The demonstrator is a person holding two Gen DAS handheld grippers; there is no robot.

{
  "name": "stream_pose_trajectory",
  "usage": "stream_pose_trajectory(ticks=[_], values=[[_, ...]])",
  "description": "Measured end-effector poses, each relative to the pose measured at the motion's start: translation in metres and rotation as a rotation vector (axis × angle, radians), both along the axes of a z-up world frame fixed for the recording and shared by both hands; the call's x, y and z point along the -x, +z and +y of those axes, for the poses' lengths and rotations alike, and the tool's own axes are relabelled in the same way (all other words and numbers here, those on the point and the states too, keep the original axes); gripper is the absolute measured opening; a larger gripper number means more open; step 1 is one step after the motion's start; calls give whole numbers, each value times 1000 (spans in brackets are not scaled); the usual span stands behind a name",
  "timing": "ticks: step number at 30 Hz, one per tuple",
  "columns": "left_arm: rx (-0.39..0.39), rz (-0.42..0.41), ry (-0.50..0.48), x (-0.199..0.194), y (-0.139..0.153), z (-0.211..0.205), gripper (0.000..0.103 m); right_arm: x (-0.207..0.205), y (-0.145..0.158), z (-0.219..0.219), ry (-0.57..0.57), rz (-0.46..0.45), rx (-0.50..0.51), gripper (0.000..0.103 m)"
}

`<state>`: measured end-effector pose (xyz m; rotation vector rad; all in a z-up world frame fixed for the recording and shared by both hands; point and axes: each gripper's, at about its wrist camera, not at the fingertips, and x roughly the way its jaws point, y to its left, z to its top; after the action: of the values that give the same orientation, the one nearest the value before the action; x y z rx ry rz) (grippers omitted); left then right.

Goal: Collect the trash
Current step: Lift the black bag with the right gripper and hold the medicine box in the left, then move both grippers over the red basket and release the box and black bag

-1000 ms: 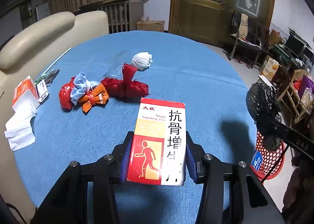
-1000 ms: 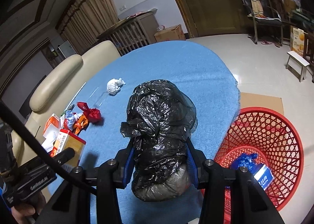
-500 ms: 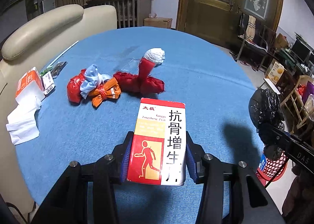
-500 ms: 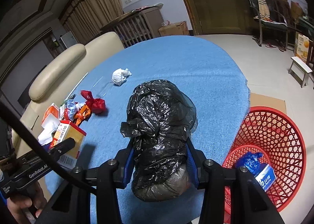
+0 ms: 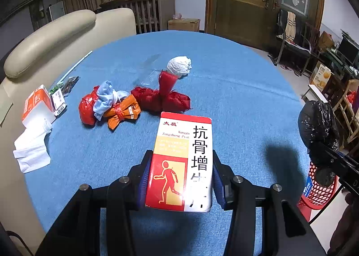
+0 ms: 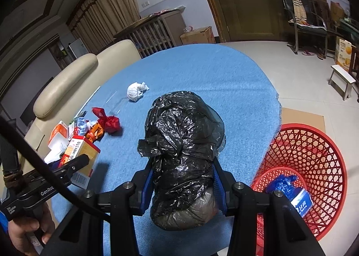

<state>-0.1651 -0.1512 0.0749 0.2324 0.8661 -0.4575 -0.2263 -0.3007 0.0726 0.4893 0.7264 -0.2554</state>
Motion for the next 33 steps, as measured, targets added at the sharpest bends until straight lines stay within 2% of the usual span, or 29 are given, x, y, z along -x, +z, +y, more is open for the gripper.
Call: stream_pose_trajectory(ticks=[11,19,26,33], values=[[-5,-13,-35,7,4,-20,49,18,3,-9,-47,-17,-8,49],[20,-20,-111,21,11,-51,49,61,-5,-46,-182,6,-13,49],[60,-20,-218,43,19,-85,49,107,-10,-85,-332,50,10,49],[71,-30,-344,70,27,-129,49,120,-22,-108,-377,91,5,49]])
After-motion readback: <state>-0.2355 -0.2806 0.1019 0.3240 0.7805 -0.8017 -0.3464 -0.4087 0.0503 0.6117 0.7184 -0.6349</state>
